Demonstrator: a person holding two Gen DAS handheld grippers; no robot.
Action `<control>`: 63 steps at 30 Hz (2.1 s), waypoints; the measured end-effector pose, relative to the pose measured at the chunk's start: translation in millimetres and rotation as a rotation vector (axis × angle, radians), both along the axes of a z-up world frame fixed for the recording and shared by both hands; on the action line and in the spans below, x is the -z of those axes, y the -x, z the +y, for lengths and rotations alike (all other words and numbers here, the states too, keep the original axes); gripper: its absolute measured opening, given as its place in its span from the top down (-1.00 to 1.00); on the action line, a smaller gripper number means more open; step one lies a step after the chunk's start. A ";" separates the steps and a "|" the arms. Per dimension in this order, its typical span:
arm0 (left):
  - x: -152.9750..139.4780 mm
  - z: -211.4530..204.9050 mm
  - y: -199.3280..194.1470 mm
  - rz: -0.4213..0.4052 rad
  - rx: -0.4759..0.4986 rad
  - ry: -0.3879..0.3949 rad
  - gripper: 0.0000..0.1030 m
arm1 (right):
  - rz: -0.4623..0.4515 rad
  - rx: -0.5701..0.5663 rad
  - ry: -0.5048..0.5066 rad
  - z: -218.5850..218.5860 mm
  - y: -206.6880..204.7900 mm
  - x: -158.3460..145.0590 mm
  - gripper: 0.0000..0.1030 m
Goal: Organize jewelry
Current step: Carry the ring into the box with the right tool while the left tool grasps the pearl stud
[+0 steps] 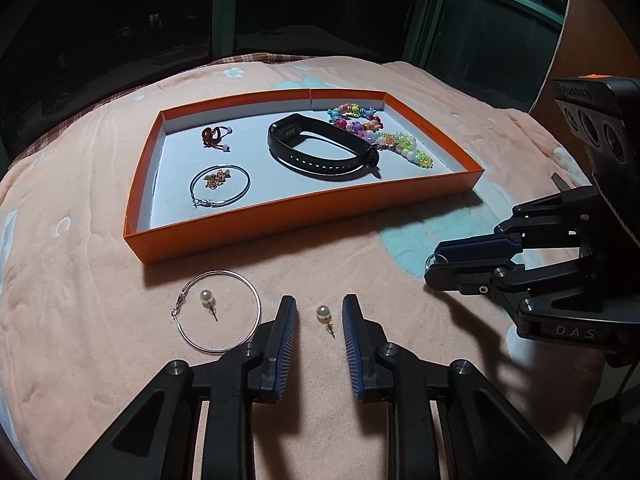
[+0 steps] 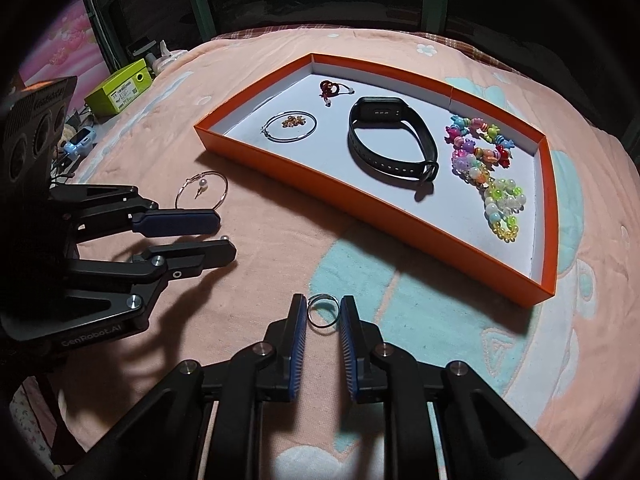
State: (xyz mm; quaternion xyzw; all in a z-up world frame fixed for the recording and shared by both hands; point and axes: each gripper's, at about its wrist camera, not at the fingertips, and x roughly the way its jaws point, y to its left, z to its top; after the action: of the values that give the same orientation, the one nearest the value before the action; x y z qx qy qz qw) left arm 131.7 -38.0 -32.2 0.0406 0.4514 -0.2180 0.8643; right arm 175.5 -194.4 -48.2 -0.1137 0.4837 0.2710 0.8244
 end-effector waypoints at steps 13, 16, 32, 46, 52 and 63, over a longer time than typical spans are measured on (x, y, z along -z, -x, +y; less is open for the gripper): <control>-2.9 -2.5 5.2 -0.052 0.003 -0.034 0.86 | -0.004 0.025 -0.047 -12.4 -4.4 -6.7 0.62; -15.5 1.5 2.7 -0.076 -0.007 -0.012 0.86 | -0.011 0.041 -0.069 -18.4 -6.3 -13.9 0.62; -48.2 2.4 -83.0 -0.115 -0.042 0.039 0.86 | -0.061 0.196 -0.113 -47.1 -63.4 -32.9 0.61; -10.8 -7.0 -107.0 -0.023 -0.041 0.050 0.83 | 0.000 0.225 -0.120 -51.7 -80.7 -10.7 0.61; -14.6 -6.8 -104.4 -0.019 -0.039 0.052 0.83 | 0.009 0.220 -0.124 -51.7 -81.6 -10.5 0.61; -44.1 13.1 -68.1 -0.040 -0.070 0.074 0.82 | -0.020 0.223 -0.139 -52.1 -66.2 -27.1 0.20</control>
State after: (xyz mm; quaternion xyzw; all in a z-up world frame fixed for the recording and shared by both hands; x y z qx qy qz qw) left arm 199.8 -24.9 11.9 -0.0025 0.4267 -0.2034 0.8812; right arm 241.8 -246.5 -21.1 -0.0047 0.4651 0.2093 0.8601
